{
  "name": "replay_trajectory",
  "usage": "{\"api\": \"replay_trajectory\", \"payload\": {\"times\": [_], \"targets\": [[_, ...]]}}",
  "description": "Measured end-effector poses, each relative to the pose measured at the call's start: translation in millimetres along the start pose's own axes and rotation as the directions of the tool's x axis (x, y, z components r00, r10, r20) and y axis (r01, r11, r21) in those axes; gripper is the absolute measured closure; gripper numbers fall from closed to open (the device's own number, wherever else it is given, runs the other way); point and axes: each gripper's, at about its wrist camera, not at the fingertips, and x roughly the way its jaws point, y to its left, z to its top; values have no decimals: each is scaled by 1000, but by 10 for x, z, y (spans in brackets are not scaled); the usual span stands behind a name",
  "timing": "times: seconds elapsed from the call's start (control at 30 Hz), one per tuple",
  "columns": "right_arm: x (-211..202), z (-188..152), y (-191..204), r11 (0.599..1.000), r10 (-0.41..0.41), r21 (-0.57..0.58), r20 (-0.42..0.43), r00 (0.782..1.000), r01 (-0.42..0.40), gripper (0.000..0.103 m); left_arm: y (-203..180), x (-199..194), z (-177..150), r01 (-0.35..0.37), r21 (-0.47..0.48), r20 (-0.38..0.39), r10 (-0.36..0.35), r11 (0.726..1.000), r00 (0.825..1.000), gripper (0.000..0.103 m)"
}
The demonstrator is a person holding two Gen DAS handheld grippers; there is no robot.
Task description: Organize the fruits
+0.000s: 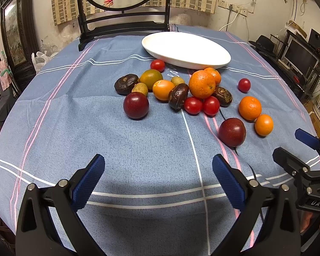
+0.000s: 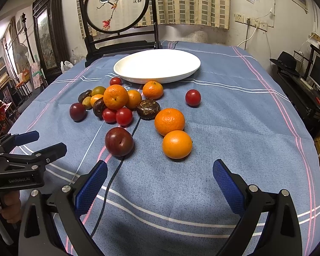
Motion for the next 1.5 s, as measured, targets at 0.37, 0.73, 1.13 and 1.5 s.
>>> {"api": "replay_trajectory", "payload": {"times": [0.37,0.73,1.13,1.5], "targets": [[14,-16,-6,1000,-3,1,-1,1000,3,4,5,13,-17,3,2,0,-3,1000,1000,4],[58,-59,5,999,39,4,-10,999,-39,4,272,150,-70,-8,-21,-21,8,1000,1000,4],[111,-2,-65,993,119,1,-13,993,-119,4,409,653,388,-7,-46,-105,2,999,995,22],[207,86,-137,984,175,32,-64,982,-174,4,302,912,654,4,10,-92,-3,1000,996,66]]}}
